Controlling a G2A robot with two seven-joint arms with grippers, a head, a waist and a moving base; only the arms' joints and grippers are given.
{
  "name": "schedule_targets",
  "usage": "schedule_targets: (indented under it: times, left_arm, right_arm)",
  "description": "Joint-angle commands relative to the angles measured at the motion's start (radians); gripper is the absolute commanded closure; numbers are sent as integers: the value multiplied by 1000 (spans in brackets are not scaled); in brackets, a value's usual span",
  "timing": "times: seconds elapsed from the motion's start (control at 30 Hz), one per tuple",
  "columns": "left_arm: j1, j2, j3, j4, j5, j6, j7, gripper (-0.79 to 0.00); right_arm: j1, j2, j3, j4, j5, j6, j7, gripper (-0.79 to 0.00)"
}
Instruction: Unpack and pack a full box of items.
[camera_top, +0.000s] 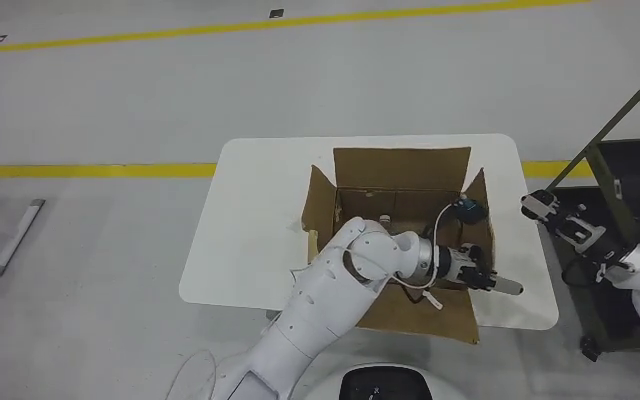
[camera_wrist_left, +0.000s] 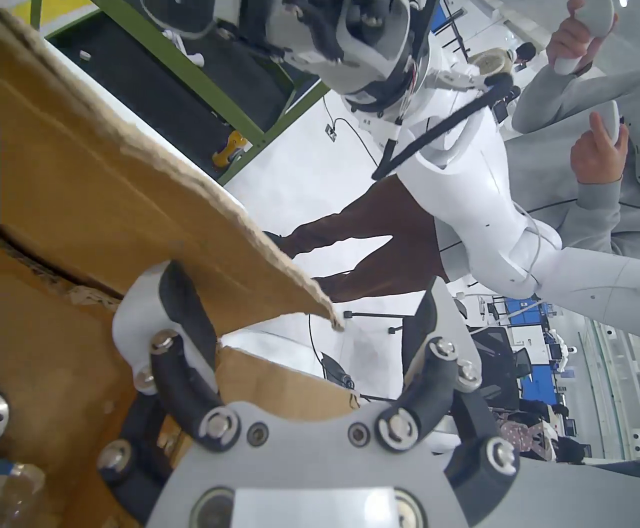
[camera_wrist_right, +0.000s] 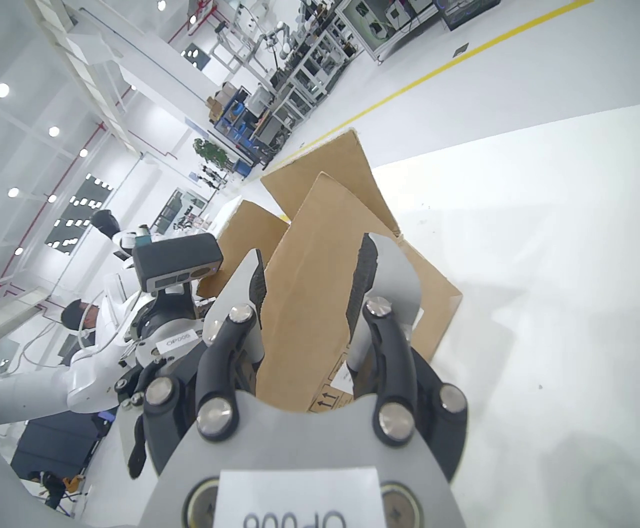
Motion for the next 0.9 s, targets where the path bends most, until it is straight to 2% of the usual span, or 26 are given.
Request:
schedule_targets:
  times: [0.0,0.07,0.13,0.33,0.5,0.6,0.73,0.87]
  left_arm:
    - [-6,-4,13,9,1,-4,0,-785]
    - [-12,-8,24,17,3,-6,5,-785]
    - [-16,-11,32,27,5,-5,10,-785]
    - [-26,-17,49,47,12,-8,17,-785]
    - [-32,-20,58,54,12,-12,10,-785]
    - [-34,-19,56,57,15,-8,12,-785]
    - [-36,-13,43,47,33,0,16,-785]
    - [-35,9,3,18,162,34,82,-785]
  right_arm:
    - [6,1,1,-11,-12,19,6,-385]
    - [16,3,4,-22,-32,37,15,-391]
    - [24,4,1,-33,-40,50,27,-440]
    - [19,7,-3,-50,-63,66,62,-434]
    - [11,8,-34,-40,-135,96,74,-332]
    - [2,6,-49,-24,-153,104,57,-163]
    - [-8,3,-65,-4,-154,103,39,-9]
    - [-22,1,-69,19,-143,96,10,0]
